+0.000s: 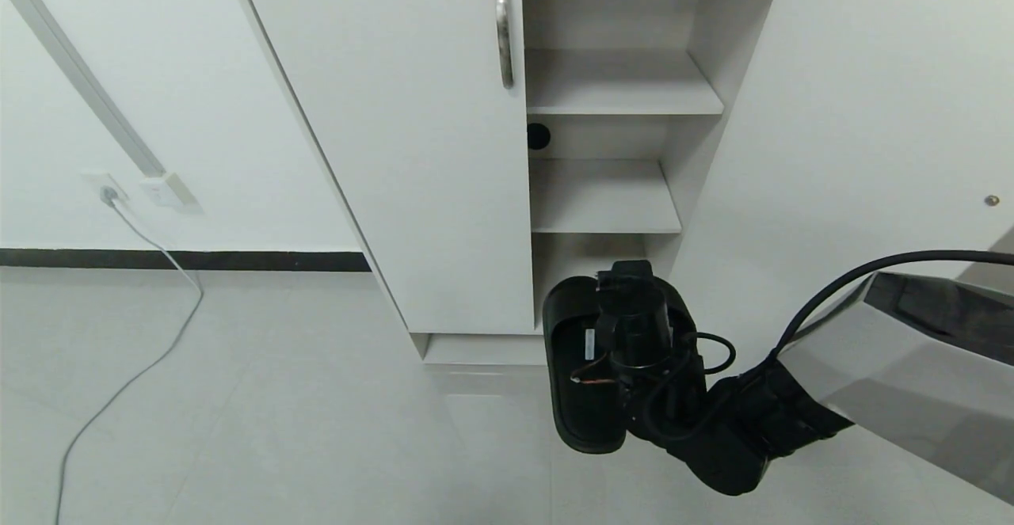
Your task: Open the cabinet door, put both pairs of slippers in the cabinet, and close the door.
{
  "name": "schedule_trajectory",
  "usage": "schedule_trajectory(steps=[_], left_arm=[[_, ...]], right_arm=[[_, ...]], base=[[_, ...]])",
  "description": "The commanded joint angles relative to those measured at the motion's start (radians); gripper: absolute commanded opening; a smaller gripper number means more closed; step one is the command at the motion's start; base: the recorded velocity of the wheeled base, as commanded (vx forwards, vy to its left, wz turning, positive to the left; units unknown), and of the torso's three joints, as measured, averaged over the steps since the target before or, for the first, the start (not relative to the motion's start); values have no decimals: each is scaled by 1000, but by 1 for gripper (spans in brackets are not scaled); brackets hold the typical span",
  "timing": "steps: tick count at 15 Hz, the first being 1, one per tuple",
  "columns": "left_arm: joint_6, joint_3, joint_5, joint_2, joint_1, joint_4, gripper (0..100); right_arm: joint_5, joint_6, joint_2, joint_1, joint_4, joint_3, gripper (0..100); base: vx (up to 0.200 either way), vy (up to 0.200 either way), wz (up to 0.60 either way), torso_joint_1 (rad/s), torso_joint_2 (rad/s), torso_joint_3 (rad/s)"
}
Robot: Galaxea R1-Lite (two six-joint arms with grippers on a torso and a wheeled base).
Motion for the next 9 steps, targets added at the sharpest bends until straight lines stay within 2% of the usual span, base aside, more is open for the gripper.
schedule_trajectory(steps=[1,6,9], left_arm=[[0,1,0,2,1,0,0],[-2,1,0,2,1,0,0],[-2,1,0,2,1,0,0]], right_arm=[[-1,-35,27,-13,-49,-5,0],[19,-247,47,-15,-387,42,0],[20,-291,13,-10,-460,55,0]], base=[[0,0,0,2,7,-193],[0,0,0,3,-1,-202],[0,0,0,3,5,-62]])
